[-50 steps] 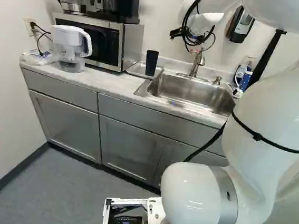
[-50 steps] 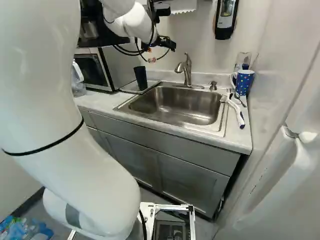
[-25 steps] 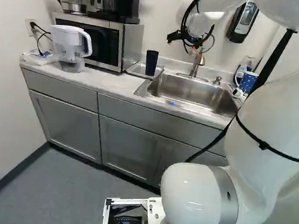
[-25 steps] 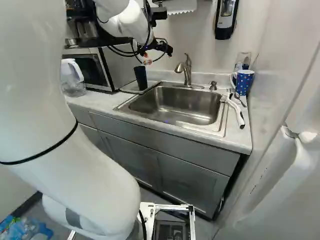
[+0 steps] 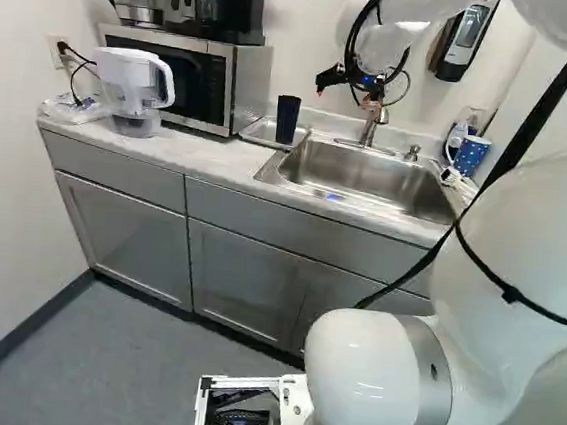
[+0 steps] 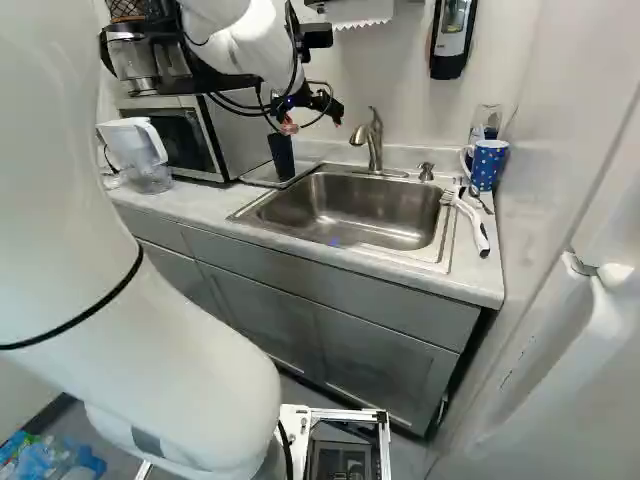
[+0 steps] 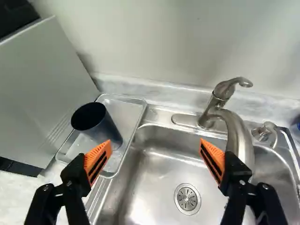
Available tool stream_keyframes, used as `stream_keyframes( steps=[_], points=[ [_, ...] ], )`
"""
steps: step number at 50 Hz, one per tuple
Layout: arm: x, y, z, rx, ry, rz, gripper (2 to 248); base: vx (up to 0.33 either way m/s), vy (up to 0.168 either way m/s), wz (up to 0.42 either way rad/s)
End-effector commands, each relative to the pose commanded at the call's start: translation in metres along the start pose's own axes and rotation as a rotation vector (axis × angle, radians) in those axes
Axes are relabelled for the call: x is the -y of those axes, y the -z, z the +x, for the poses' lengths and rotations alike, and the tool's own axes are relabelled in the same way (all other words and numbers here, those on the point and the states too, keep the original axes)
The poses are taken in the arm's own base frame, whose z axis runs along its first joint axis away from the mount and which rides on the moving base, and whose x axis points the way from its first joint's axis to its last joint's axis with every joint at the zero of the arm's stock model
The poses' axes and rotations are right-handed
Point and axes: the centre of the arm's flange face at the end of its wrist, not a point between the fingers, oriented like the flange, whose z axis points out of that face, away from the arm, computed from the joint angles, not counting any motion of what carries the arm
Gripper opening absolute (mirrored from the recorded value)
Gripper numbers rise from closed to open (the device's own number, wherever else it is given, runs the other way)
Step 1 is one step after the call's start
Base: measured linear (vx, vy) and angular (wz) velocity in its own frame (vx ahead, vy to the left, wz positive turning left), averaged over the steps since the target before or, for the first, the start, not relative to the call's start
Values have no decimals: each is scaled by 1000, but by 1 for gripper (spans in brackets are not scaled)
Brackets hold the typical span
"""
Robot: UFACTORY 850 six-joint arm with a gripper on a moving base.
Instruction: Rinse the cup and place it in the tray
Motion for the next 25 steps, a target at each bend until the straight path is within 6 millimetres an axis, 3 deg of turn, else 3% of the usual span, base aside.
stream_keyframes(
  steps=[25],
  points=[
    [-2,18,-24,119,-2,-5,247,0,0,0]
  ],
)
